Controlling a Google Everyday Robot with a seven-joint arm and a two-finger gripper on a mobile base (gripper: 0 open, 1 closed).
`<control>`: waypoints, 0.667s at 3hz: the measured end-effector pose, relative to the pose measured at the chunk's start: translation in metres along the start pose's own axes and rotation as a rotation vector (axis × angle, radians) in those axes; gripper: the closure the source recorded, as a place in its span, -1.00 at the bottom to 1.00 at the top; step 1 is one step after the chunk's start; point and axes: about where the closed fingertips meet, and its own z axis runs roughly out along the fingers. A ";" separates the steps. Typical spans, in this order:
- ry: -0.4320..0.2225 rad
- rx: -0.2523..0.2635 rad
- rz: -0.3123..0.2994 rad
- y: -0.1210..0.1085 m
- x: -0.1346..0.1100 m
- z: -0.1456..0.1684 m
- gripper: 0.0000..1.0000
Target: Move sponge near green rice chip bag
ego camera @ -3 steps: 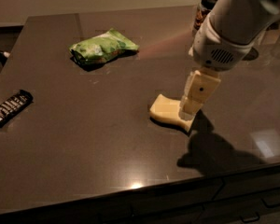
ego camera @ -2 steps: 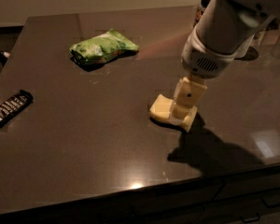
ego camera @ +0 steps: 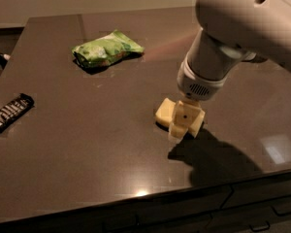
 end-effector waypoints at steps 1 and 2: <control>0.016 0.012 -0.010 -0.001 0.005 0.012 -1.00; 0.037 0.004 -0.013 -0.003 0.009 0.022 -0.67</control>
Offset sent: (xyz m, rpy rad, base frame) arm 0.0119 -0.0092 -0.0358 -0.0593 0.0251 0.0051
